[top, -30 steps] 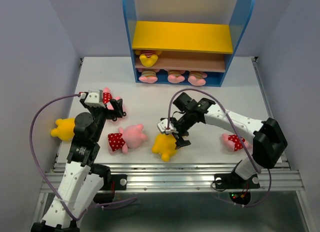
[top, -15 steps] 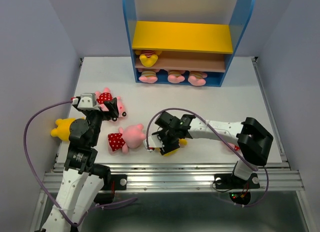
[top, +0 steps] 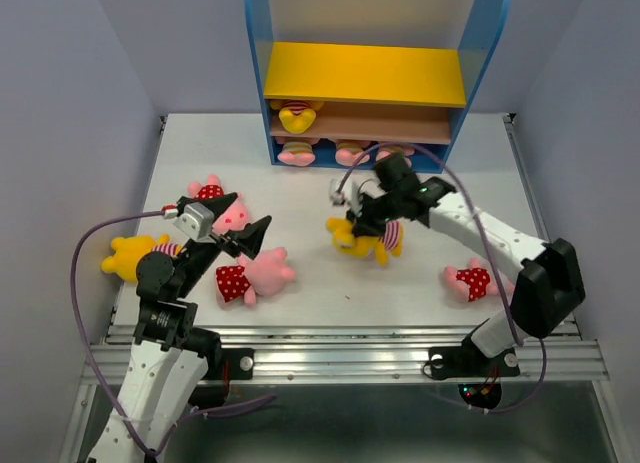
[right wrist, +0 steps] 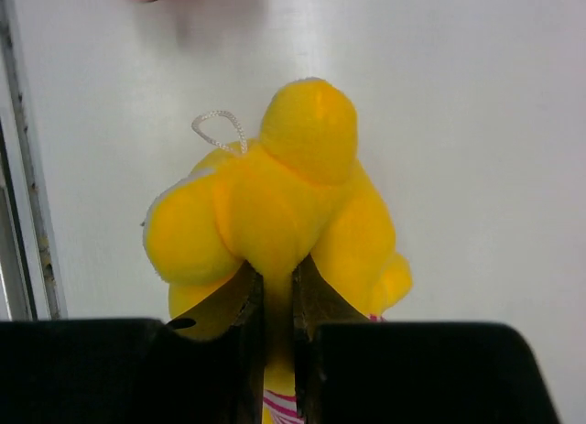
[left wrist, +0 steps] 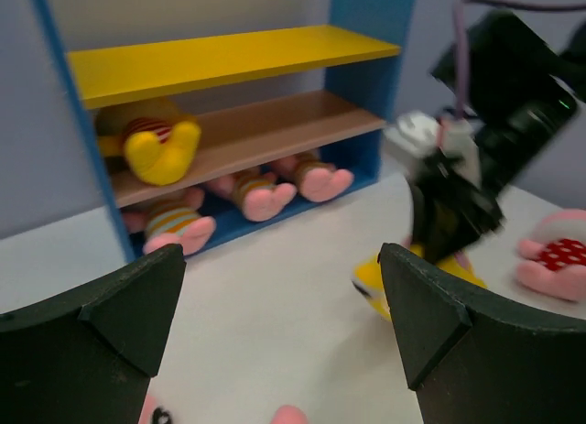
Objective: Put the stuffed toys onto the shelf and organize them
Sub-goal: Grab a stuffed toy with the right arm
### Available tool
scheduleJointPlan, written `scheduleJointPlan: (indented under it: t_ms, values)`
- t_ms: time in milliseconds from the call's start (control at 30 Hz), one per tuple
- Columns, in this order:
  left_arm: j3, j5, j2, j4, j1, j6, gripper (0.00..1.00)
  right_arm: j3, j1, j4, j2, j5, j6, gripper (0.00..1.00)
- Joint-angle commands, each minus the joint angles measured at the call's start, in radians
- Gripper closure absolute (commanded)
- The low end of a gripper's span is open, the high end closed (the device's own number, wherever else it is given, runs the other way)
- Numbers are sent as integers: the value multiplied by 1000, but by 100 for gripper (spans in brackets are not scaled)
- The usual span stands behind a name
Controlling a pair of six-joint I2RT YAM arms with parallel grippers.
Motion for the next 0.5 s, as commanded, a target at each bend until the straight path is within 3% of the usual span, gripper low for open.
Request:
scheduleJointPlan:
  t_ms: [0, 133, 233, 267, 300, 467]
  values:
    - [-79, 420, 41, 301, 2, -128, 1, 77, -221, 18, -154, -357, 176, 99]
    - [-127, 487, 153, 603, -4, -364, 1, 13, -371, 165, -266, -481, 497, 99]
    - [-134, 457, 256, 688, -56, -496, 1, -59, -477, 399, -360, -530, 723, 99]
    - [-134, 432, 279, 728, -86, -507, 1, -111, -497, 476, -383, -536, 901, 99]
    - [-134, 397, 320, 746, -172, -511, 1, -130, -526, 604, -416, -533, 979, 99]
    - [-105, 96, 466, 820, -440, -426, 1, -111, -563, 775, -397, -521, 1462, 99]
